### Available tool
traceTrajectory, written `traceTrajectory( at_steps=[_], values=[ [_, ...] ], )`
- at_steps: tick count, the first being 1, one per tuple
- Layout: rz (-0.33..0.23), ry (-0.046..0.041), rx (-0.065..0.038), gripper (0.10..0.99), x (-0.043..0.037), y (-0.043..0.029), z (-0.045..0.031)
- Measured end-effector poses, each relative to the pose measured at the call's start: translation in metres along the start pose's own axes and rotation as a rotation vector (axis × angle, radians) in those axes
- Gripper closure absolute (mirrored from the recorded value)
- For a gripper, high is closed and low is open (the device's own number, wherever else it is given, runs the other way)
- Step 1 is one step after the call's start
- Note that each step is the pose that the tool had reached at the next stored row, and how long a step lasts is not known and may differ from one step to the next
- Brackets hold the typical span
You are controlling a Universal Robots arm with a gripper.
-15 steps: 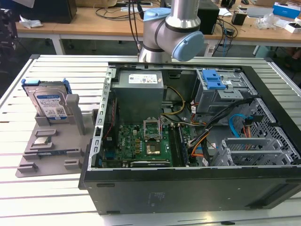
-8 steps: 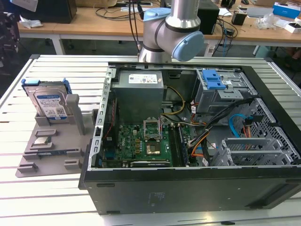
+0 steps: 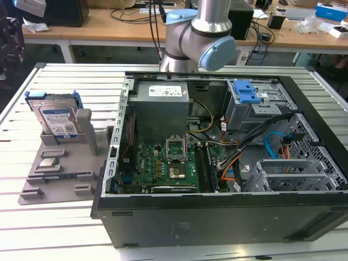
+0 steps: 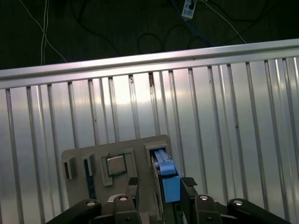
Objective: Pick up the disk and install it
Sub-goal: 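Pick up the disk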
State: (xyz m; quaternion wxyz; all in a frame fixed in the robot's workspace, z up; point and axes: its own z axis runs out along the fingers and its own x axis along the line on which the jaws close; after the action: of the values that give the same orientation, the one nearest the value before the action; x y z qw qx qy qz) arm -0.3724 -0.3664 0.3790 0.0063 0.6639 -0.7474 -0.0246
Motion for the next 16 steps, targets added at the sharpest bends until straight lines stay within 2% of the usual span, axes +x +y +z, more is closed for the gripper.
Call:
traceTrajectory(
  at_steps=[13, 14, 15, 16],
  values=[
    [0.0, -0.0001, 0.0, 0.608, -0.0007, -0.004, 0.0102],
    [0.0, -0.0001, 0.0, 0.608, -0.0009, -0.0055, 0.0128],
    [0.0, 0.0001, 0.0, 0.608, -0.0018, -0.0091, 0.019],
    [-0.003, 0.0002, 0.0, 0.608, -0.0056, -0.0148, 0.0237]
  ],
)
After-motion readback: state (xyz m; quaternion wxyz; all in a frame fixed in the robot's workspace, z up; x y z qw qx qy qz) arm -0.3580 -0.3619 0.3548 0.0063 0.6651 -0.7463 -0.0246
